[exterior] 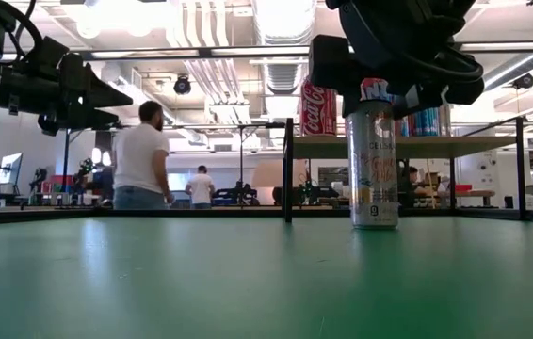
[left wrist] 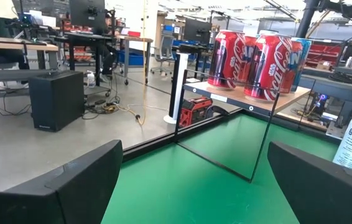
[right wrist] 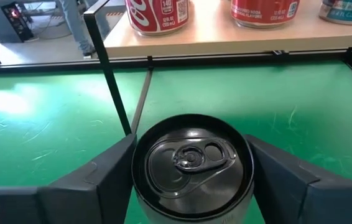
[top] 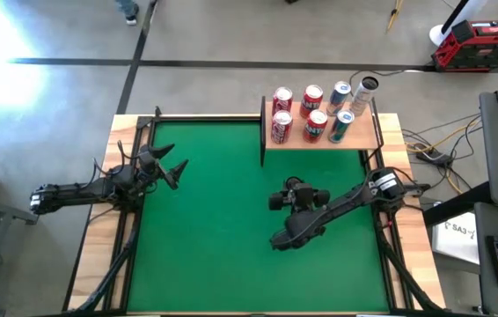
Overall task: Place canned beverage on shelf
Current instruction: Put the white yellow soda can on the shelf aligned with the other white yellow soda can
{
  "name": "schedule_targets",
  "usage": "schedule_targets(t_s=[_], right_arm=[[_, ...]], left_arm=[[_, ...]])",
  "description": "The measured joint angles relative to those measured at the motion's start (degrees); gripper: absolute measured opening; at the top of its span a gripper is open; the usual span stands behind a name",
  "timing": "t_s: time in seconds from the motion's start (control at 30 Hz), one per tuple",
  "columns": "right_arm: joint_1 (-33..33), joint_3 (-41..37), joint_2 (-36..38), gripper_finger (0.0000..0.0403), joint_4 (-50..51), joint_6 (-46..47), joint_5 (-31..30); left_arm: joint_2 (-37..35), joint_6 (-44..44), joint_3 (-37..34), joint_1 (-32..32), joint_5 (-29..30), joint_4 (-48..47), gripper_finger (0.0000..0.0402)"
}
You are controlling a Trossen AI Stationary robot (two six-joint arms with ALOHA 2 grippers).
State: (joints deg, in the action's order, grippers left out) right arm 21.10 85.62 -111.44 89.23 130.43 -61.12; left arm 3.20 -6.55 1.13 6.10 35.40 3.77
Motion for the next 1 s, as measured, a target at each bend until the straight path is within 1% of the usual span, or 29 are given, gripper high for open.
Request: schedule_targets(t_s=[0.2, 0.3, 0.5, 0.63, 1.0], right_arm=[[0.0, 0.0, 0.2, 0.0248, 0.3, 0.1, 0.3], [0.0, 0.0, 1.7, 0.0248, 0.6, 0.6, 2.5], [0.1, -0.2, 7.7, 0.0248, 0.7, -1.2, 6.2], [0.0, -1.3, 11.8, 0.0248, 0.7, -3.6, 7.4], [-0.9, -3.2, 22.7, 0.0248, 0.9, -13.0, 7.3]], left_arm=[[0.0, 0.0, 0.0, 0.0, 0.0, 0.0, 0.0386], [0.0, 0.0, 0.0, 0.0, 0.0, 0.0, 0.0386], [0.0, 0.0, 0.0, 0.0, 0.0, 0.0, 0.0386], [0.0, 0.0, 0.0, 0.0, 0.0, 0.0, 0.0386], [0.0, 0.0, 0.0, 0.0, 0.0, 0.0, 0.0386]])
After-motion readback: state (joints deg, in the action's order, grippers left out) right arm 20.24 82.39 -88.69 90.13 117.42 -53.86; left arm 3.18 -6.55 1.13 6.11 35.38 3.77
